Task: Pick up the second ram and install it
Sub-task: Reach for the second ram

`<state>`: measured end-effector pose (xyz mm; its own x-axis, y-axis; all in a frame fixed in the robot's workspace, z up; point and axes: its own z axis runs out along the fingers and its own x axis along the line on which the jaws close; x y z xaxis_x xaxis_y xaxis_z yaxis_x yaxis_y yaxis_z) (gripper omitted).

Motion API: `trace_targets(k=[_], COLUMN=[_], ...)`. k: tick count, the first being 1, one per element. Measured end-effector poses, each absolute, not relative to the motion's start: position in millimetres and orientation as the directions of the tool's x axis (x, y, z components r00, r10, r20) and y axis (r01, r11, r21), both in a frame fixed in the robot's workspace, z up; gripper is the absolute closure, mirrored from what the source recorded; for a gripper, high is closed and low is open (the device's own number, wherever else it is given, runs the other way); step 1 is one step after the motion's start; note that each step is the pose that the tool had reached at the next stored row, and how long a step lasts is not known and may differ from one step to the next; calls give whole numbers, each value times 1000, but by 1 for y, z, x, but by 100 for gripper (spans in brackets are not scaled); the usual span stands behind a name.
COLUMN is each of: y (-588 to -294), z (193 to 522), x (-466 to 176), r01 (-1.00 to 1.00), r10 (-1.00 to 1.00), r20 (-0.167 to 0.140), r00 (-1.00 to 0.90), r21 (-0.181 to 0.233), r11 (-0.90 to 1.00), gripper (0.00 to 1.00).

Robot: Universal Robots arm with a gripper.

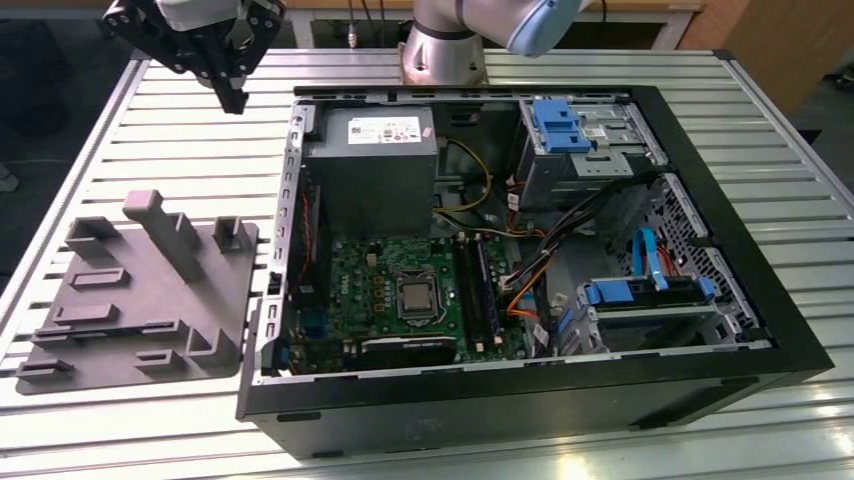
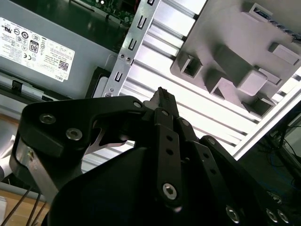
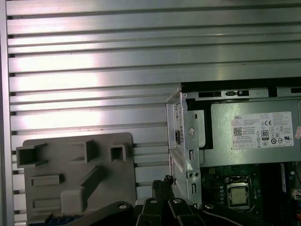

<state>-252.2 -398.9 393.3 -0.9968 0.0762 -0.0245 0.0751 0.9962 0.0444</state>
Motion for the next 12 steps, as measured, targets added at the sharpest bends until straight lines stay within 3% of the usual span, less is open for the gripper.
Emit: trace_targets(k=[12], y=[-399], z=[393], x=[-259], r01=[75], r10=[76], r20=[-24], r00=[-997], r21=[44], r11=[996], gripper=[89])
